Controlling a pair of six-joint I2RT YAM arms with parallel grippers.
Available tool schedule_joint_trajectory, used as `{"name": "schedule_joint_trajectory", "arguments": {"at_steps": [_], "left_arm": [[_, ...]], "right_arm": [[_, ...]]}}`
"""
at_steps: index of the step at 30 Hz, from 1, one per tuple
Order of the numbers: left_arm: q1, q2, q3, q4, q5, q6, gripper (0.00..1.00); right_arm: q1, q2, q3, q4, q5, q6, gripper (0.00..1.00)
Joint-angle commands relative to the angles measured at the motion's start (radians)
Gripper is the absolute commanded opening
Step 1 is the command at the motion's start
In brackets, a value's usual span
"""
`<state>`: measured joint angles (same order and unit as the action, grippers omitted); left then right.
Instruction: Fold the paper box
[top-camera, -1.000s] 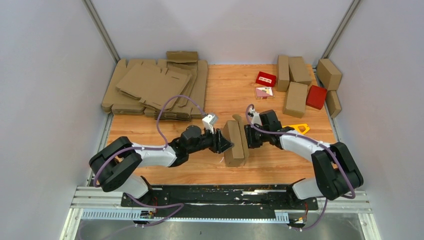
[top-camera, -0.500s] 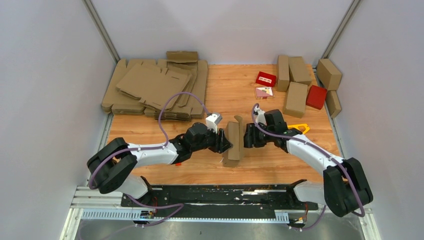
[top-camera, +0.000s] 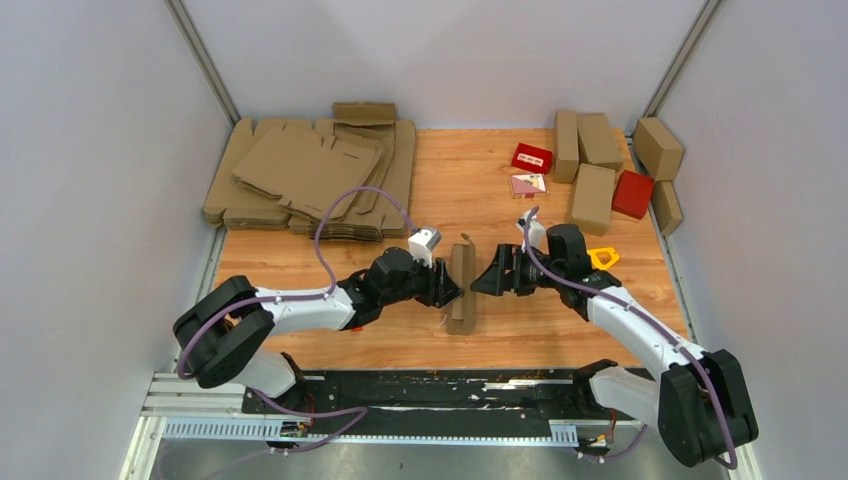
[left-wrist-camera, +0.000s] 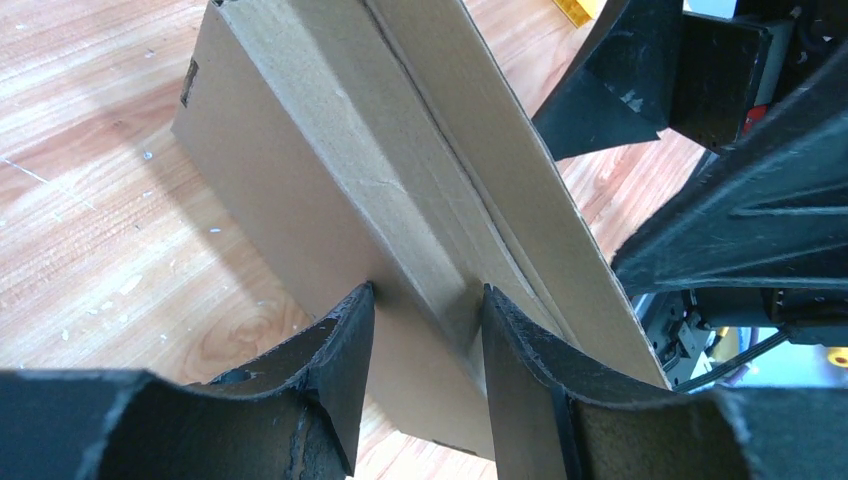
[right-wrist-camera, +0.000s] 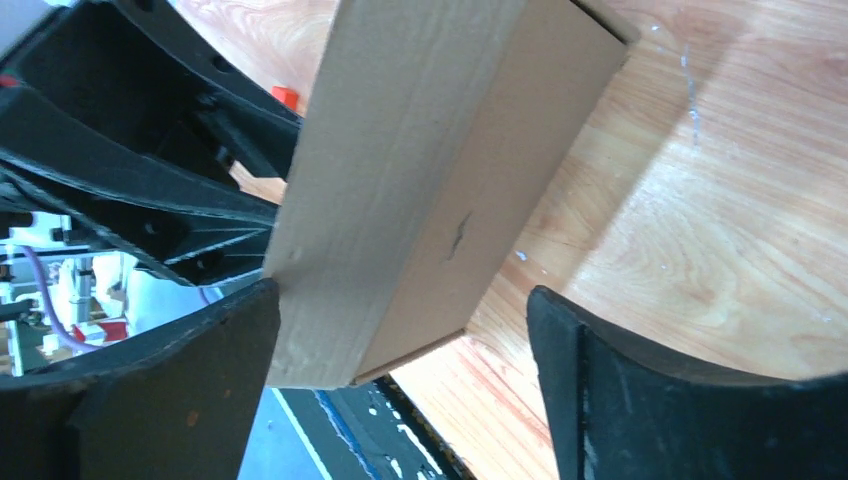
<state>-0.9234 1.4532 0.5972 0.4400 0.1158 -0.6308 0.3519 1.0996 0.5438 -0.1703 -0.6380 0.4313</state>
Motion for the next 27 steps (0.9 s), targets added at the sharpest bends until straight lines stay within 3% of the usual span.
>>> {"name": "schedule_joint_trajectory", "arguments": {"at_steps": [1, 7, 13, 17, 19, 21, 27], "left_arm": [[-0.010, 0.016, -0.041, -0.001, 0.027, -0.033, 0.51], [-0.011, 0.014, -0.102, 0.107, 0.021, -0.113, 0.51], [-0.025, -0.053, -0.156, 0.126, -0.040, -0.159, 0.52], [-0.036, -0.078, -0.165, 0.118, -0.064, -0.177, 0.53], [-0.045, -0.084, -0.174, 0.122, -0.080, -0.189, 0.53], [-0.050, -0.086, -0.182, 0.133, -0.094, -0.205, 0.54], [-0.085, -0.096, -0.211, 0.170, -0.192, -0.266, 0.55]], "right_arm": [[0.000, -0.039, 0.036, 0.051, -0.062, 0.040, 0.98], [0.036, -0.028, 0.135, -0.149, 0.063, 0.019, 1.00], [0.048, -0.197, 0.144, -0.278, 0.340, -0.021, 1.00], [0.048, -0.265, 0.083, -0.194, 0.278, -0.001, 1.00], [0.063, -0.229, 0.132, -0.242, 0.203, 0.008, 1.00], [0.131, -0.193, 0.199, -0.339, 0.229, -0.020, 1.00], [0.450, -0.143, 0.272, -0.491, 0.555, 0.068, 1.00]]}}
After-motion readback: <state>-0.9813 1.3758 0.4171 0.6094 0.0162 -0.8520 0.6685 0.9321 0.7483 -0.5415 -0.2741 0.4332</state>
